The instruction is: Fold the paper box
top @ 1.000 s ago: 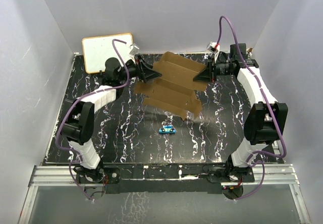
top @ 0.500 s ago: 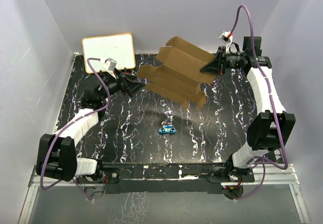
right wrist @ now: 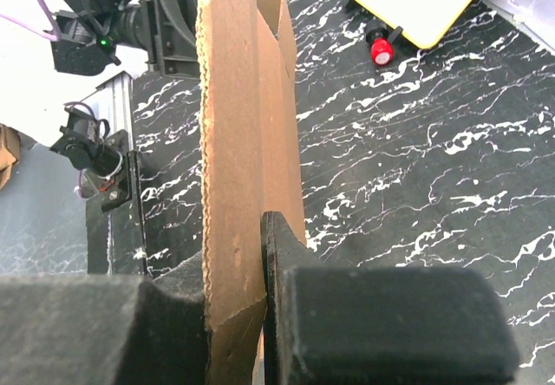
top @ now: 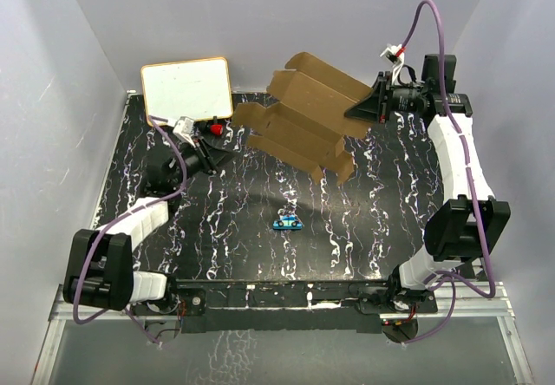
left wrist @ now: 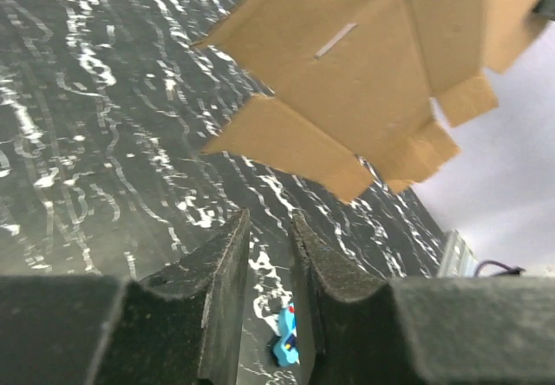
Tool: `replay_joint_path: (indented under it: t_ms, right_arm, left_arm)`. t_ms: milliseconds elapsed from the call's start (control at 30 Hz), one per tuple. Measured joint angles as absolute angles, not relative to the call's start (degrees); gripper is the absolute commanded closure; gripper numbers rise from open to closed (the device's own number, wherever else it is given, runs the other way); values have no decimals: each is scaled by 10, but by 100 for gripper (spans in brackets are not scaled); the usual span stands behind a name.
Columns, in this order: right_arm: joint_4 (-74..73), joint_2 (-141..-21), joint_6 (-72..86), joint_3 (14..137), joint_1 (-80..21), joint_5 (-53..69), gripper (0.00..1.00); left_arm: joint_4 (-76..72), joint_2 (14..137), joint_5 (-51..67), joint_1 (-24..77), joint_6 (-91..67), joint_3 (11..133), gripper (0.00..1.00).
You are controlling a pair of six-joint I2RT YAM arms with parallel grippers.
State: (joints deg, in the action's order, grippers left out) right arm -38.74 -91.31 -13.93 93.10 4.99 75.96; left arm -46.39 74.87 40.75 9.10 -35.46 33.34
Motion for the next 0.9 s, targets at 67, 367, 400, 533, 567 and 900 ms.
replay_joint_path:
  t_ms: [67, 367, 400, 533, 567, 900]
  right_arm:
    - [-386, -913, -133, 941, 50, 764, 92]
    - [-325, -912, -49, 961, 50, 802, 92]
    - [-310, -911, -32, 960, 50, 808, 92]
    - [-209, -890, 57, 935, 50, 830, 92]
    - [-180, -881, 84, 924, 50, 837, 92]
    - [15, -849, 248, 884, 49, 872, 92]
  left_arm:
    - [-457, 746, 392, 80, -364, 327, 80]
    - [-520, 798, 382, 23, -468, 322, 65]
    - [-541, 814, 387, 21, -485, 322, 62]
    - [-643, 885, 413, 20, -562, 335, 58]
    - [-674, 901, 420, 20, -585, 341, 57]
    - [-882, 1009, 468, 21, -775, 384, 51]
